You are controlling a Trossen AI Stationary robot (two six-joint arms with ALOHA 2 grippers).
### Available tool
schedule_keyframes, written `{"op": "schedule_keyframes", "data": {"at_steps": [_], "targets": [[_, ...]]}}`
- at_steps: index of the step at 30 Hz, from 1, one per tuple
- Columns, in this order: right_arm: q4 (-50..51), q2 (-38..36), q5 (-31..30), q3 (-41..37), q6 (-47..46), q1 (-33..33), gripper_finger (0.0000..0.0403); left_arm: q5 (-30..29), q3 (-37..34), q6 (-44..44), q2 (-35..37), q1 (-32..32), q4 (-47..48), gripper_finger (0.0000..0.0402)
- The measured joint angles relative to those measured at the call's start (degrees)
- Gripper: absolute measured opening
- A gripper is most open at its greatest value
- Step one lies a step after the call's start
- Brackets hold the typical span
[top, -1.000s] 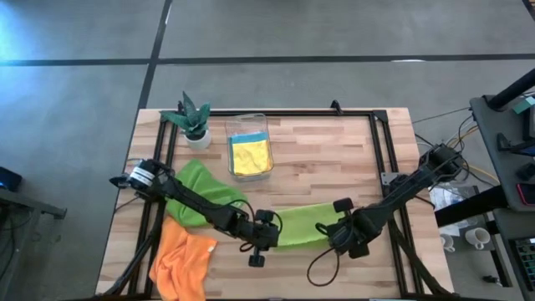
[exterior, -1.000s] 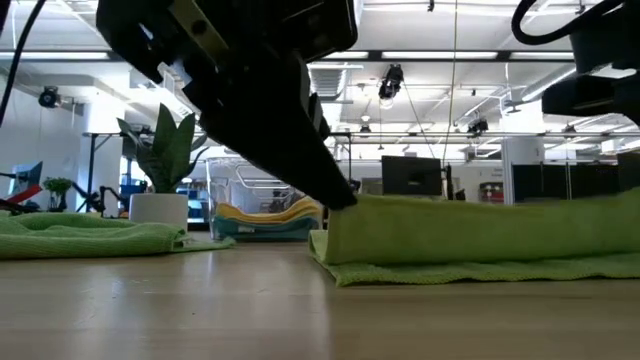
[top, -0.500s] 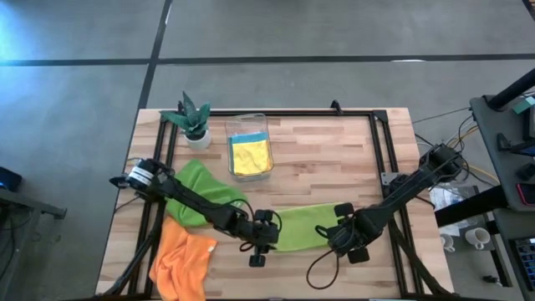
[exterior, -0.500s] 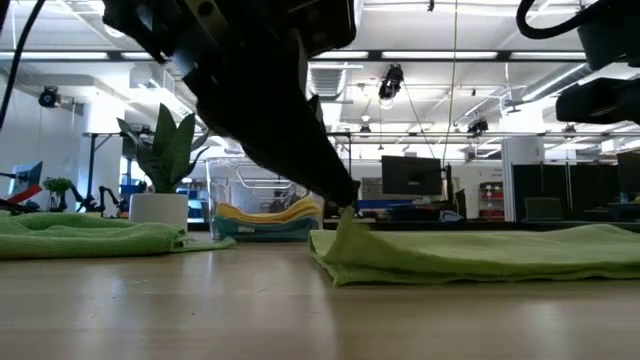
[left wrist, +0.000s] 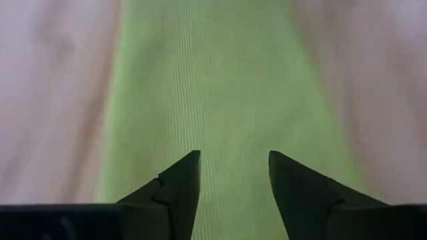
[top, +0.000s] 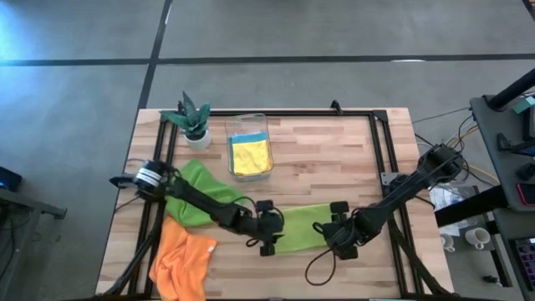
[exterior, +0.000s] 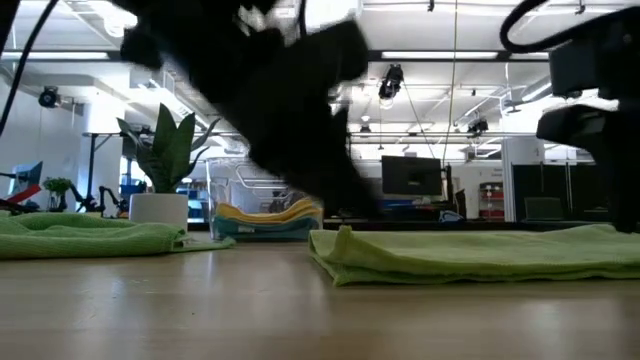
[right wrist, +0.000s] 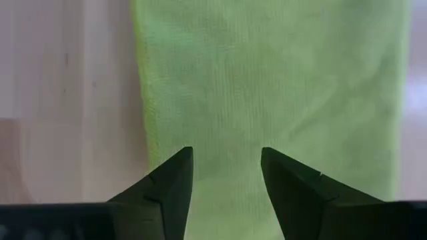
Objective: Fold microfiber towels
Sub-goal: Fold the light green microfiber cloth
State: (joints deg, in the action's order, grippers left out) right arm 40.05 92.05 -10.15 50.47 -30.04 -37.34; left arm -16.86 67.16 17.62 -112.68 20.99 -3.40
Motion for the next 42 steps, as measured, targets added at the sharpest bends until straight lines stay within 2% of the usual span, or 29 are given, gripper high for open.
{"op": "schedule_keyframes", "data": {"at_steps": [6, 10, 15, 19, 23, 26, 29, 33, 37, 39, 42], "targets": [[-1.83, -0.11, -0.37, -4.57, 0.51, 1.09, 0.0176, 4.77, 1.55, 0.84, -4.75, -0.19, 0.07, 0.0162], [-2.12, -0.35, -3.21, -6.43, 5.25, 4.46, 0.0176, 9.60, 3.39, 1.52, -6.34, 1.60, -0.65, 0.0162], [-1.35, -0.08, -12.66, -6.28, 17.03, 11.07, 0.0176, 10.46, 6.18, 1.37, -6.94, 3.59, -0.05, 0.0162], [1.35, -0.49, -14.08, -3.78, 23.91, 15.67, 0.0176, 7.94, 6.83, 1.40, -3.29, 3.72, 4.63, 0.0162], [10.89, -1.50, -13.90, 1.18, 21.55, 16.10, 0.0176, -0.11, 6.01, 1.44, 1.39, 3.47, 10.26, 0.0162], [15.08, -2.98, -13.88, 3.09, 14.72, 16.13, 0.0176, -4.43, 4.97, 0.17, 2.36, 3.32, 9.92, 0.0162], [14.04, -5.11, -13.89, 2.07, 6.22, 17.55, 0.0176, -4.82, 4.54, -0.99, 2.53, 3.08, 6.25, 0.0162], [11.21, -7.38, -12.59, -1.25, -4.22, 22.14, 0.0176, -4.60, 4.35, -2.75, -0.59, 3.10, 2.39, 0.0162], [4.41, -8.51, -4.99, -4.14, -2.21, 27.16, 0.0176, -4.29, 4.37, -4.48, -3.57, 3.00, -2.17, 0.0162], [1.40, -8.65, -1.37, -4.58, 0.07, 29.15, 0.0176, -4.73, 4.32, -4.09, -4.66, 2.40, -1.45, 0.0162], [-0.81, -8.13, 1.13, -4.61, 3.04, 31.45, 0.0176, -4.69, 4.04, -1.27, -5.67, 1.13, -1.33, 0.0162]]}}
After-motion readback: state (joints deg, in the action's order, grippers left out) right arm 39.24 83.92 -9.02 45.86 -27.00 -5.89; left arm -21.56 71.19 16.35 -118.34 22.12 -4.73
